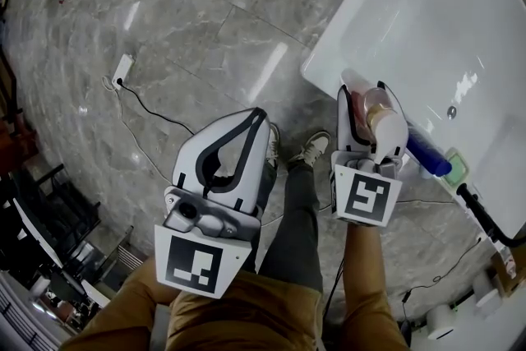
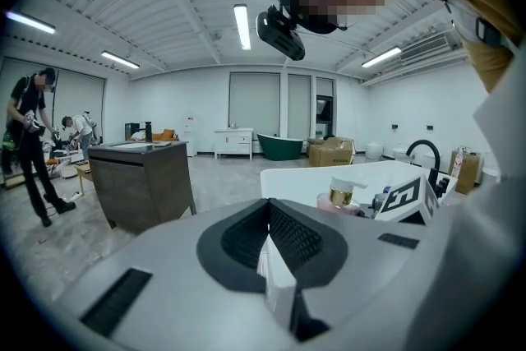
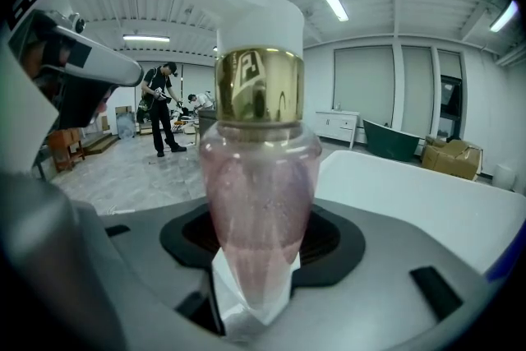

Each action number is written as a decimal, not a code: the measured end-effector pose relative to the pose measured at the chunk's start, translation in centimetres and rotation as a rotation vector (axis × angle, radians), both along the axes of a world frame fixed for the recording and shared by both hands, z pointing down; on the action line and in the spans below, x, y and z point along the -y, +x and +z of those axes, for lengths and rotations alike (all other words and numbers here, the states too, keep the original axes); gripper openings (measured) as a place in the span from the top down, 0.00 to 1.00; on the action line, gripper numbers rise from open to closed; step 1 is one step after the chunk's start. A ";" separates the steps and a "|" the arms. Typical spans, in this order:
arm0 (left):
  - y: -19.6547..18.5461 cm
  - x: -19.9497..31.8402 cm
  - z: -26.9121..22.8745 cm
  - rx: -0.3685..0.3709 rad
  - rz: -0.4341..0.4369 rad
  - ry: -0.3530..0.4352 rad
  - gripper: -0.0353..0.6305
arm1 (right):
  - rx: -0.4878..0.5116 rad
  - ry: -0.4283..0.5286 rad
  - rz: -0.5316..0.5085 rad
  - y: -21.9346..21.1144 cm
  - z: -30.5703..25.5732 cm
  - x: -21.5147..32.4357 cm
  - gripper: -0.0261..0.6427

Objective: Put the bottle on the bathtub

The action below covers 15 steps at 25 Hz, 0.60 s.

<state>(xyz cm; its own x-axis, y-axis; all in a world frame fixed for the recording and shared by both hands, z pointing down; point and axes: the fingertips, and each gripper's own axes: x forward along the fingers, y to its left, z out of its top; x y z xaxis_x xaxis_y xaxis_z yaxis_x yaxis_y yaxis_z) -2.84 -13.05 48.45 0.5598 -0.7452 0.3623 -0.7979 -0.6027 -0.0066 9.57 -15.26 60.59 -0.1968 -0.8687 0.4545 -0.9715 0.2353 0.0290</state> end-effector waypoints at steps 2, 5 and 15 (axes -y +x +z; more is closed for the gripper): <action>0.0 0.1 0.2 -0.001 -0.001 -0.004 0.94 | -0.006 -0.014 0.010 0.2 0.4 0.2 0.61; -0.4 0.1 0.6 0.004 -0.002 -0.010 0.94 | -0.008 -0.014 0.011 -0.1 0.8 0.2 0.61; -0.5 0.3 1.2 0.008 -0.006 -0.023 0.94 | -0.008 0.019 -0.004 -0.4 0.7 0.4 0.61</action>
